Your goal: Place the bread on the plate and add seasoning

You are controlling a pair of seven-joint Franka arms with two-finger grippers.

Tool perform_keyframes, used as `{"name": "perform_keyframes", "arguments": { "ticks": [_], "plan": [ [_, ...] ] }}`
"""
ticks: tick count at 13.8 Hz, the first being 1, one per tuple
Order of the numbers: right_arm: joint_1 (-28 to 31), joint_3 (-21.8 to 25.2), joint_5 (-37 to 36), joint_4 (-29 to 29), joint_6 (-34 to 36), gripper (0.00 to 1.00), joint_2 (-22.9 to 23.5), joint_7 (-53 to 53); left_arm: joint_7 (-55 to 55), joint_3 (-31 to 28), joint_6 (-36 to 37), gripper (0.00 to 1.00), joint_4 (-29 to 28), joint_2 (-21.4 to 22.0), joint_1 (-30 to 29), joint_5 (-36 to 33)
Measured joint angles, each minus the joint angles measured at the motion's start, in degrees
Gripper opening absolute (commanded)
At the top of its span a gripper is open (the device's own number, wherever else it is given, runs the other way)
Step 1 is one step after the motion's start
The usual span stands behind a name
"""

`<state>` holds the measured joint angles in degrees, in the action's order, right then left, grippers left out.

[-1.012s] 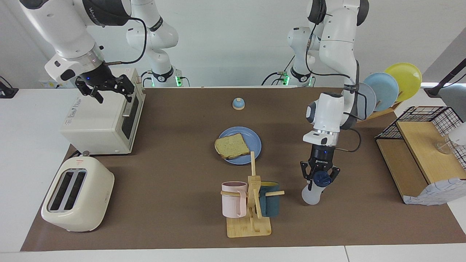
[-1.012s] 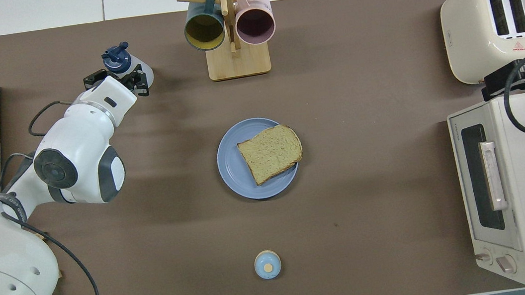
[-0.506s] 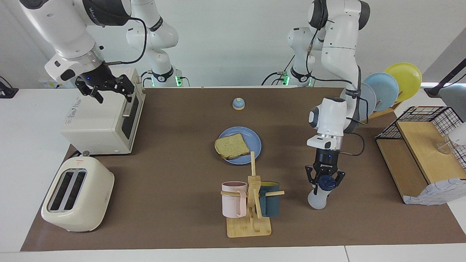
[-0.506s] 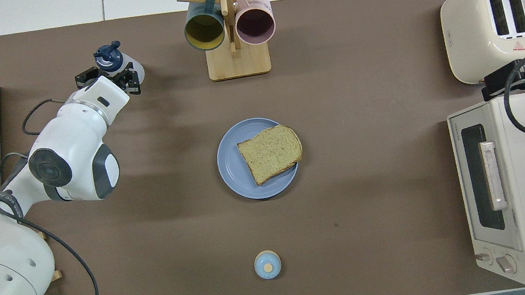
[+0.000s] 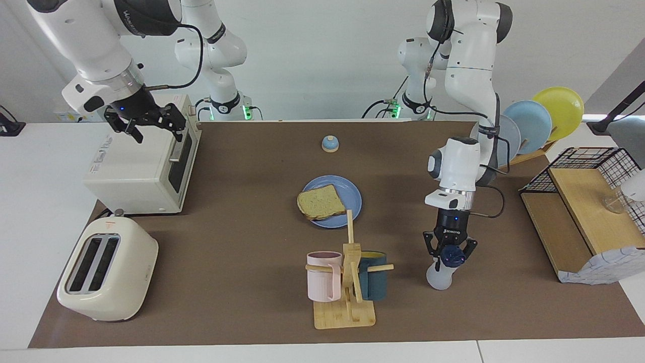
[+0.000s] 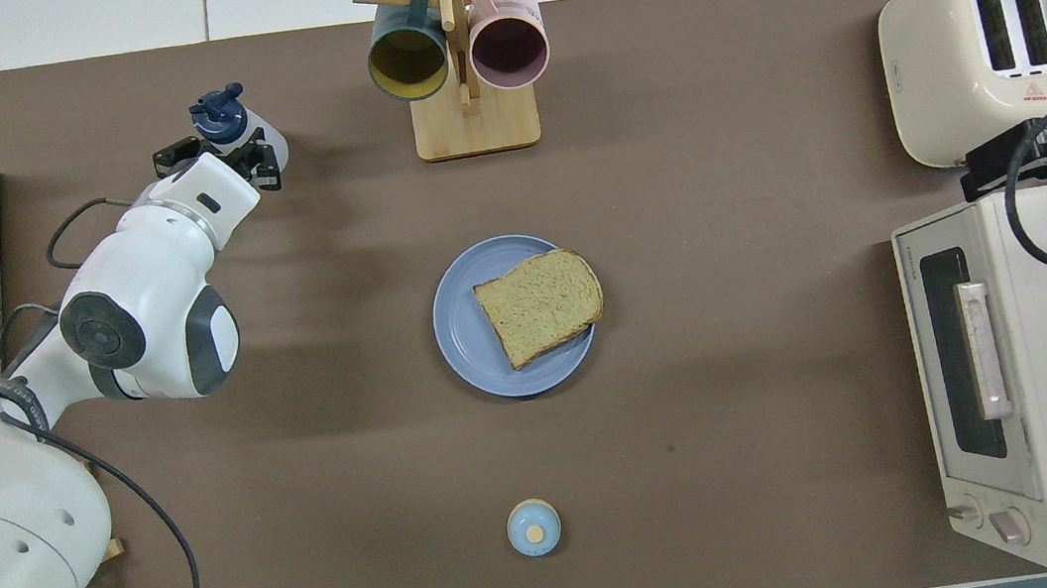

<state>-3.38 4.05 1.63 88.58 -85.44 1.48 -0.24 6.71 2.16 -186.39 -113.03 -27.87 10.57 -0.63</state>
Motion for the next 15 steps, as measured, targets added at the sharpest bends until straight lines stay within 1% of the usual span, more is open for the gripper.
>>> {"name": "perform_keyframes", "arguments": {
  "ticks": [2, 4, 11, 13, 15],
  "plan": [
    [0.0, 0.0, 0.0, 0.0, 0.0, 1.0, 0.0, 0.0, 0.0, 0.0, 1.1, 0.95, 0.4, 0.0, -0.2, 0.0],
    [0.0, 0.0, 0.0, 0.0, 0.0, 1.0, 0.0, 0.0, 0.0, 0.0, 1.3, 1.0, 0.4, -0.1, -0.6, 0.0],
    [0.0, 0.0, 0.0, 0.0, 0.0, 1.0, 0.0, 0.0, 0.0, 0.1, 1.5, 1.0, -0.3, -0.3, -0.6, 0.0],
    [0.0, 0.0, 0.0, 0.0, 0.0, 1.0, 0.0, 0.0, 0.0, 0.2, 1.5, 1.0, -3.2, 1.7, -0.6, 0.0],
    [0.0, 0.0, 0.0, 0.0, 0.0, 1.0, 0.0, 0.0, 0.0, 0.6, 1.4, 1.0, -8.9, 6.3, -0.4, 0.0]
  ]
}}
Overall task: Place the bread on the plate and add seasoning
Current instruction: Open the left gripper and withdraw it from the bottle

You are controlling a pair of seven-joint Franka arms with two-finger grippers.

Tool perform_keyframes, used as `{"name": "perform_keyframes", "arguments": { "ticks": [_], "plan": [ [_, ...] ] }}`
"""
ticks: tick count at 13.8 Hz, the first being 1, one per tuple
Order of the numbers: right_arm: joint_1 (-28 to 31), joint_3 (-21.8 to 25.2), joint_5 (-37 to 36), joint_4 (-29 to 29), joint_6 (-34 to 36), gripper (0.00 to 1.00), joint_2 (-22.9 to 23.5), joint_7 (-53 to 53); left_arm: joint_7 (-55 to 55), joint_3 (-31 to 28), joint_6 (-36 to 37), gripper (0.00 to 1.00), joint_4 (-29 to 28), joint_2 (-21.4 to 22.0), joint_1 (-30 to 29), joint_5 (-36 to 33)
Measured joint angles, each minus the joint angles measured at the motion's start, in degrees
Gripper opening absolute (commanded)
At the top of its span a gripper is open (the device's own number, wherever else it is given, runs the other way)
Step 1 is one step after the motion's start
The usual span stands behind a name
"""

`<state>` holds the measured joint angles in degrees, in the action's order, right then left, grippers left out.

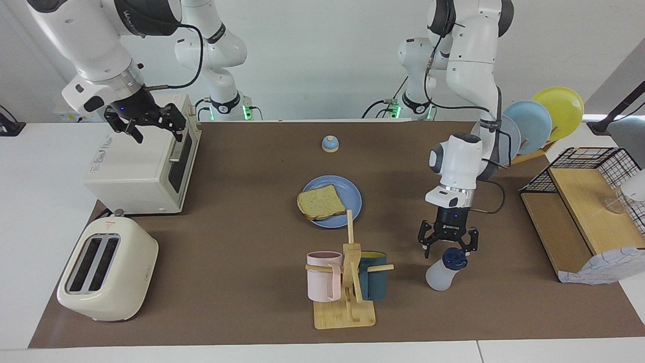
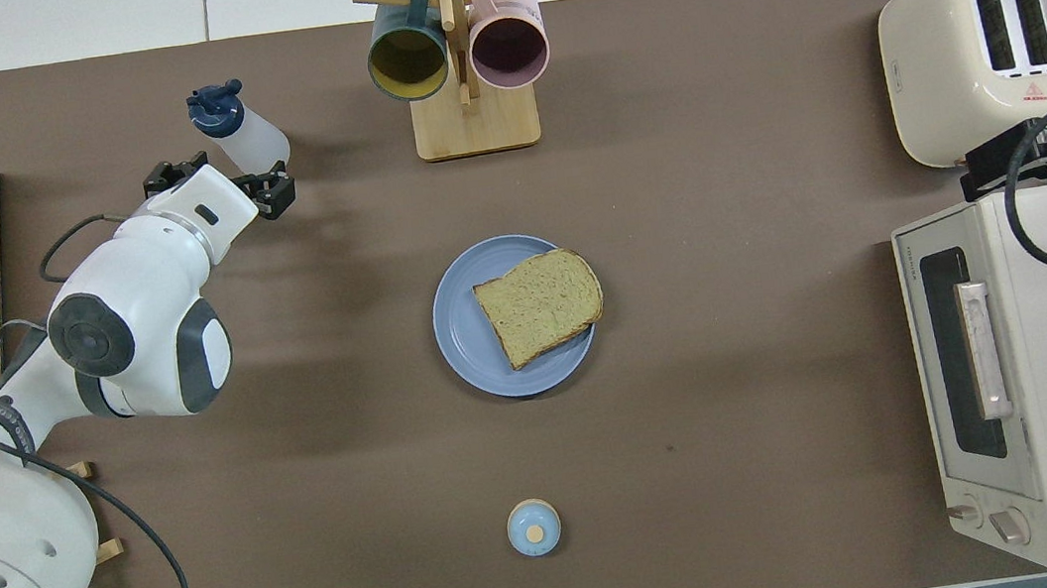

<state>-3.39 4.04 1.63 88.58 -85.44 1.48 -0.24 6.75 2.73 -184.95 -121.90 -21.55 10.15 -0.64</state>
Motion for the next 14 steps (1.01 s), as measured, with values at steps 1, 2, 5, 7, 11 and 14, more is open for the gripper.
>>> {"name": "perform_keyframes", "arguments": {
  "ticks": [1, 2, 5, 7, 11, 14],
  "plan": [
    [0.0, 0.0, 0.0, 0.0, 0.0, 1.0, 0.0, 0.0, -0.4, 0.3, 0.0, 1.0, -3.2, 2.9, 0.3, 0.0],
    [0.0, 0.0, 0.0, 0.0, 0.0, 1.0, 0.0, 0.0, -1.8, 0.6, 0.1, 1.0, -5.7, 5.4, 1.4, 0.0],
    [0.0, 0.0, 0.0, 0.0, 0.0, 1.0, 0.0, 0.0, -10.2, 0.7, 8.1, 1.0, -8.4, 11.8, 8.3, 0.0],
    [0.0, 0.0, 0.0, 0.0, 0.0, 1.0, 0.0, 0.0, -15.2, 0.7, 17.8, 1.0, -7.2, 16.6, 11.9, 0.0],
    [0.0, 0.0, 0.0, 0.0, 0.0, 1.0, 0.0, 0.0, -17.6, 0.1, 47.1, 1.0, 5.3, 23.5, 12.2, 0.0],
    [0.0, 0.0, 0.0, 0.0, 0.0, 1.0, 0.0, 0.0, -15.9, -0.6, 66.4, 1.0, 16.3, 24.6, 9.4, 0.0]
  ]
}}
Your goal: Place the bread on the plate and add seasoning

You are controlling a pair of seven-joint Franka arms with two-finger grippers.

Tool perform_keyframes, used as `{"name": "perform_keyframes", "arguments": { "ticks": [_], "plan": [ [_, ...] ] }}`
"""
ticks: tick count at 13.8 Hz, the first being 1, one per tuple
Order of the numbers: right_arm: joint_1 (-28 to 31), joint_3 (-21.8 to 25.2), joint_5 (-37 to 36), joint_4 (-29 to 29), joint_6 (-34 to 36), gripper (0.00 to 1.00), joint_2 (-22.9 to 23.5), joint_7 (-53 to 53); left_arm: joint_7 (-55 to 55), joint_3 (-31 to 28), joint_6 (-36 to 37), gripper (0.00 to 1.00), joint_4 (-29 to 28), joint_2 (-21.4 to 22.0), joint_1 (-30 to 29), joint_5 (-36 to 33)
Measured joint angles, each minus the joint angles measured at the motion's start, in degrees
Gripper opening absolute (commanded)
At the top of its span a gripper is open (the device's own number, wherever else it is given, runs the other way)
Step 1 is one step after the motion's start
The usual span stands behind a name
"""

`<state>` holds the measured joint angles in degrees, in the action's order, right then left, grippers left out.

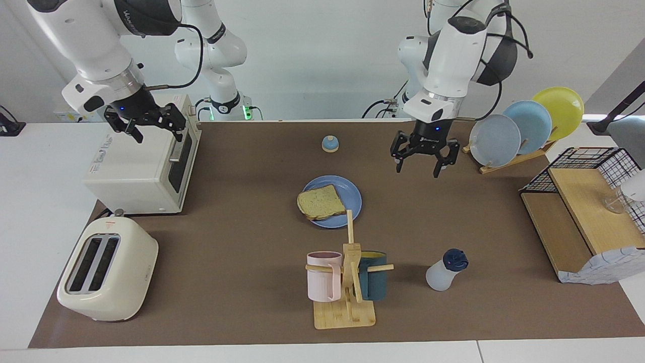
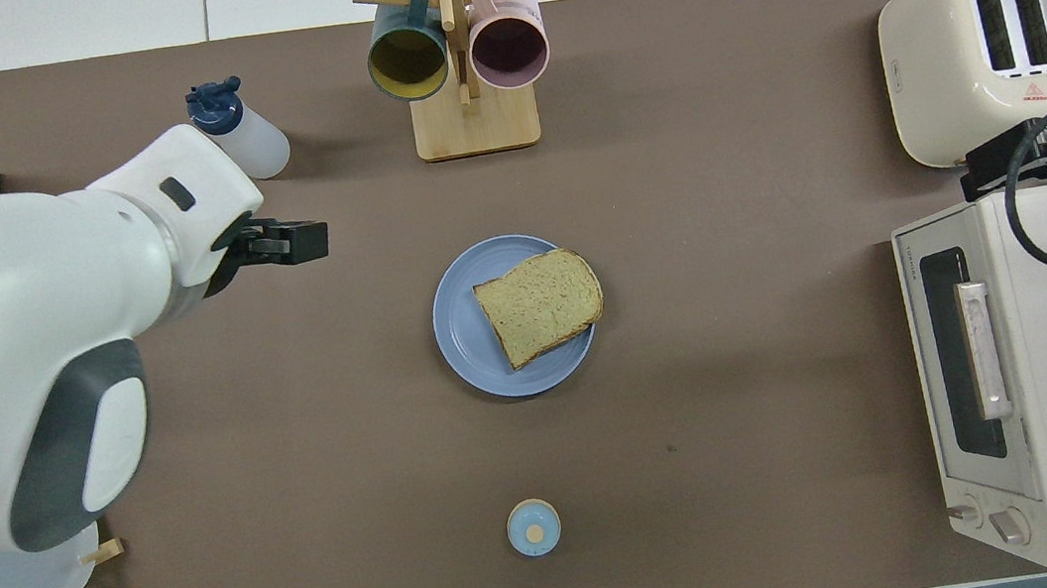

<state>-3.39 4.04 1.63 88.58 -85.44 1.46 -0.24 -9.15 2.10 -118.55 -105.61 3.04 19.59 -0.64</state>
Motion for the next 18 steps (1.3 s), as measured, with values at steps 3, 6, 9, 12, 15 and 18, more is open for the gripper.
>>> {"name": "perform_keyframes", "arguments": {
  "ticks": [3, 6, 9, 12, 15, 18],
  "plan": [
    [0.0, 0.0, 0.0, 0.0, 0.0, 1.0, 0.0, 0.0, 9.5, -0.5, 11.7, 1.0, 4.1, 0.5, -5.9, 0.0],
    [0.0, 0.0, 0.0, 0.0, 0.0, 1.0, 0.0, 0.0, 20.7, -0.8, 19.6, 1.0, 5.3, 1.8, -13.8, 0.0],
    [0.0, 0.0, 0.0, 0.0, 0.0, 1.0, 0.0, 0.0, 25.6, -0.9, 22.4, 1.0, 5.4, 3.6, -19.0, 0.1],
    [0.0, 0.0, 0.0, 0.0, 0.0, 1.0, 0.0, 0.0, 25.7, 0.0, 22.7, 1.0, 5.4, 5.2, -19.1, 0.1],
    [0.0, 0.0, 0.0, 0.0, 0.0, 1.0, 0.0, 0.0, 25.7, 0.2, 22.6, 1.0, 5.5, 6.5, -19.1, 0.1],
    [0.0, 0.0, 0.0, 0.0, 0.0, 1.0, 0.0, 0.0, 25.7, 0.4, 22.1, 1.0, 5.5, 7.3, -19.0, 0.1]
  ]
}}
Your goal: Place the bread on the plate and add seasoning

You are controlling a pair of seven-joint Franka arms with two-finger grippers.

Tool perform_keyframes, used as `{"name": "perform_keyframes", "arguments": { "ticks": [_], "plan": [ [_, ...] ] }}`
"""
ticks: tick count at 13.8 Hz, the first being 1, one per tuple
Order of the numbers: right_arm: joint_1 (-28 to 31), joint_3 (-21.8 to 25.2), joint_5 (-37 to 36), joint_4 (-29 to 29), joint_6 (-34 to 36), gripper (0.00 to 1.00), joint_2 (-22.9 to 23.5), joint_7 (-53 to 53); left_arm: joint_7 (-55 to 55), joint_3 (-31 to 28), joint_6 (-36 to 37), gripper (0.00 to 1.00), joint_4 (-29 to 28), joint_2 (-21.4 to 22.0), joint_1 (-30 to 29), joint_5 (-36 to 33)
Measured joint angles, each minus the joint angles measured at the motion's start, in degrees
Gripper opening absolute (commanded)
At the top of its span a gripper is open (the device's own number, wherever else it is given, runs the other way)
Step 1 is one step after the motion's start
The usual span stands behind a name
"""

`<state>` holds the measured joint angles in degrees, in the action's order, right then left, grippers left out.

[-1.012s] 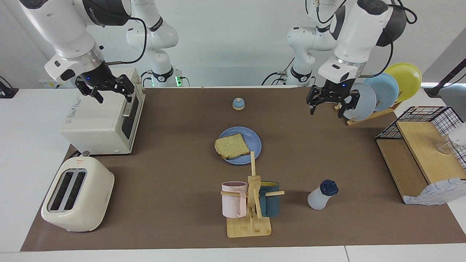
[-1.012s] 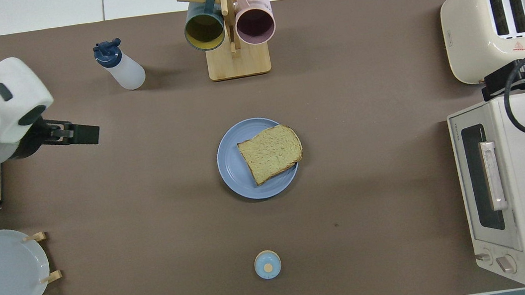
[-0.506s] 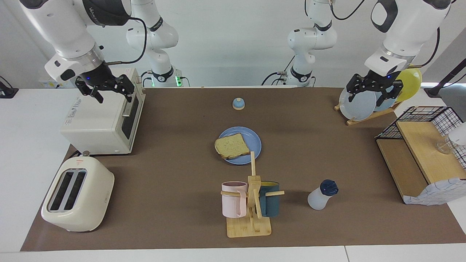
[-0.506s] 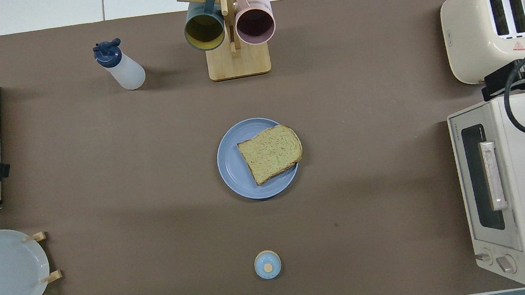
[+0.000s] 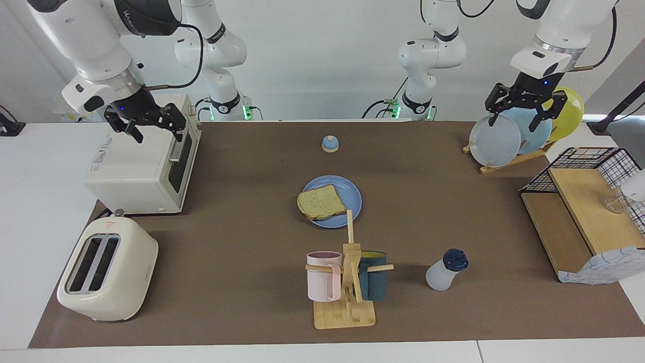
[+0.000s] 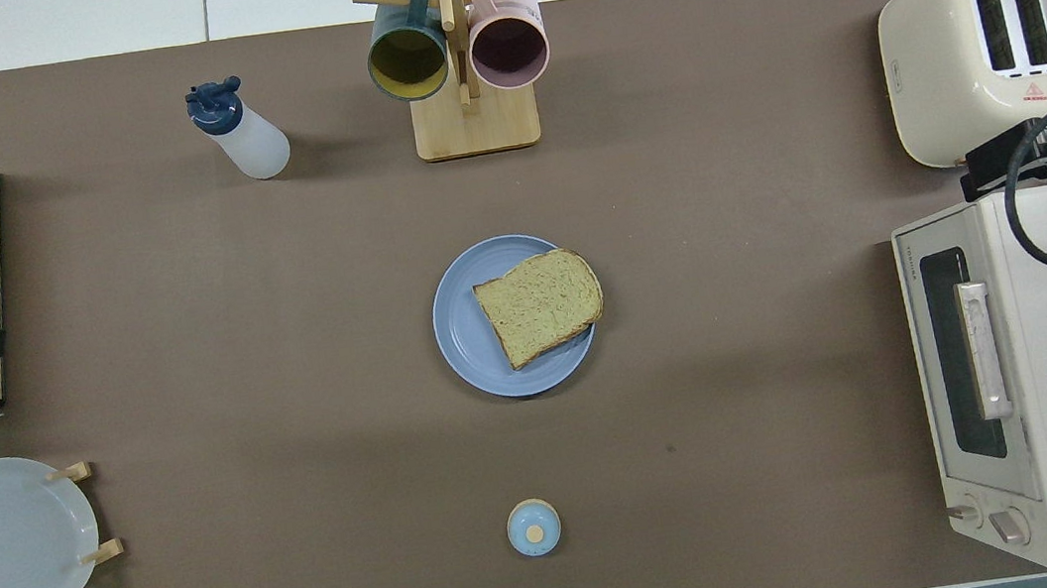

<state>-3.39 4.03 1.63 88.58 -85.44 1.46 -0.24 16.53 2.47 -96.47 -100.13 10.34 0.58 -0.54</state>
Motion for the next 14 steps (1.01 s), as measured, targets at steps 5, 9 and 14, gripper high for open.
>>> {"name": "perform_keyframes", "arguments": {
  "ticks": [5, 9, 14],
  "plan": [
    [0.0, 0.0, 0.0, 0.0, 0.0, 1.0, 0.0, 0.0, -7.4, -1.5, 7.7, 1.0, 5.7, -1.7, 2.2, 0.0],
    [0.0, 0.0, -2.0, 0.0, 0.0, 1.0, 0.0, 0.0, -7.9, -3.9, 16.4, 1.0, 16.8, -9.0, 3.5, 0.0],
    [0.0, -0.1, -2.1, 0.0, 0.0, 1.0, 0.0, 0.0, -7.9, -4.0, 11.1, 1.0, 10.2, -10.4, 3.7, 0.0]
  ]
}}
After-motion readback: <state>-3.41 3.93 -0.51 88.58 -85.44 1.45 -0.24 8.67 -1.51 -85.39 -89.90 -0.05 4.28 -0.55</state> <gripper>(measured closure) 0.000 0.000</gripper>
